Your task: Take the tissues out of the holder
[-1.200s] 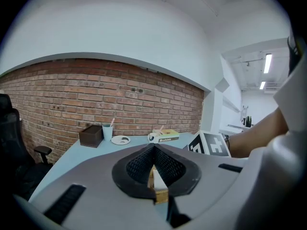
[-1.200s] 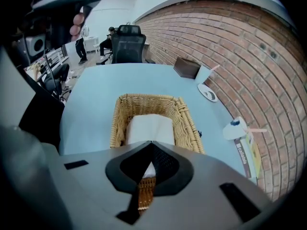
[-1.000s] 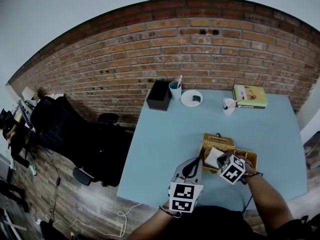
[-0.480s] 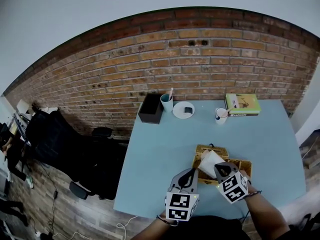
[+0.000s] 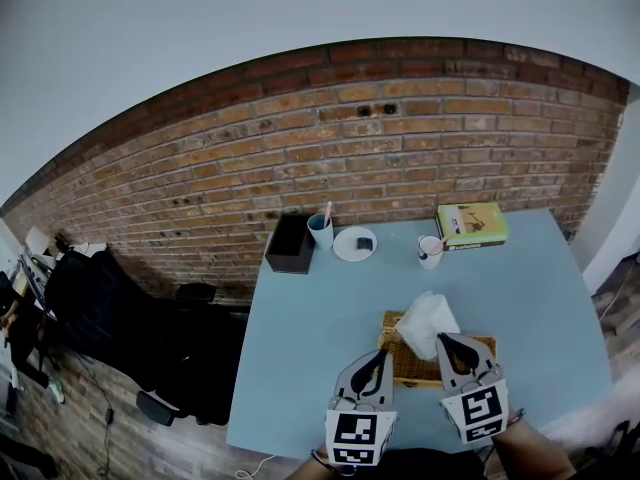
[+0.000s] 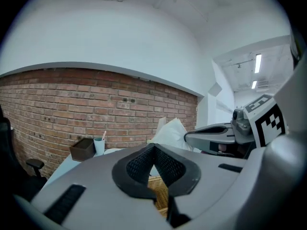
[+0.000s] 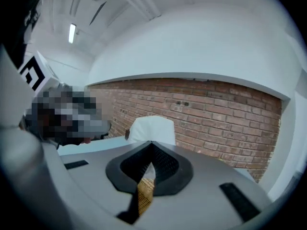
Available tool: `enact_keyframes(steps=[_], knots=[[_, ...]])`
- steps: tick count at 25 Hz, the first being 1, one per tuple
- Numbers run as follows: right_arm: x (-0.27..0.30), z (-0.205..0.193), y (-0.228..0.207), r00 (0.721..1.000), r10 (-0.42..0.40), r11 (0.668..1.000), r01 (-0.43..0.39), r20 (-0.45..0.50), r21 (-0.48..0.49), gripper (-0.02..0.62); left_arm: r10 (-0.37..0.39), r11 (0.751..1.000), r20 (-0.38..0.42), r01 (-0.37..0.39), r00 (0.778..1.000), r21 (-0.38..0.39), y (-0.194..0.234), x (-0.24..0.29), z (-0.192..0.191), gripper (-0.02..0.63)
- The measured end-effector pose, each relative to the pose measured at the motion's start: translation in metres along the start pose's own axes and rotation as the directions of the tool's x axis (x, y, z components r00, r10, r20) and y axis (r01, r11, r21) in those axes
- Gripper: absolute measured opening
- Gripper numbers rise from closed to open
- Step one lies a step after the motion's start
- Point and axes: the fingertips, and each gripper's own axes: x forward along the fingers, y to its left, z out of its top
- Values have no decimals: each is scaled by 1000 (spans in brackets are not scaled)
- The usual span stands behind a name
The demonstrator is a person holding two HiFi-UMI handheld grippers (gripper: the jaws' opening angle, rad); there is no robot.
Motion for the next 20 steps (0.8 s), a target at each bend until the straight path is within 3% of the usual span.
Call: enact_keyframes(steps=[4,8,11,15,20], knots=[[-16,18,-12,994,-70,997,68,84,27,3,-12,1000,12,12,1000,18,-2,3,5,-5],[-32,19,-19,983,-132,989,123,124,76,3,-3,1000,4,3,1000,-17,4,7,-1,-5],[-38,13,-20,983,-142,987,132,119,90,3,-12,999,-3,12,1000,-39,3,9,-5,-5],[-46,18,-16,976,-152,982,132,155,133,3,-21,1000,-11,21,1000,1,3,9,-2,-5],[-47,16,-21,977,-164,978,144,133,148,2,-19,999,-19,20,1000,38,2,13,-1,-5]])
